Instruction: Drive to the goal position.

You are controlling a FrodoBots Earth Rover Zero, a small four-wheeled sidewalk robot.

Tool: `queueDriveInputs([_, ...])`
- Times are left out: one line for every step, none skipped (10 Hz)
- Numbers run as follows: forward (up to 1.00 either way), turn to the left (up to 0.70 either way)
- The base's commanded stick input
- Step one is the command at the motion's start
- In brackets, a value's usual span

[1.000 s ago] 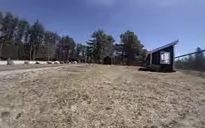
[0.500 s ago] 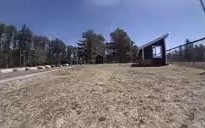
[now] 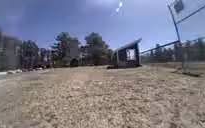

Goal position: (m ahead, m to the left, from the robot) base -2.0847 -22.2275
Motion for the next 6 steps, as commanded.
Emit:
queueDriveInputs([0.0,-0.7])
queueDriveInputs([0.0,-0.7])
queueDriveInputs([0.0,-0.7])
queueDriveInputs([0.0,-0.7])
queueDriveInputs([0.0,-0.7])
queueDriveInputs([0.0,-0.7])
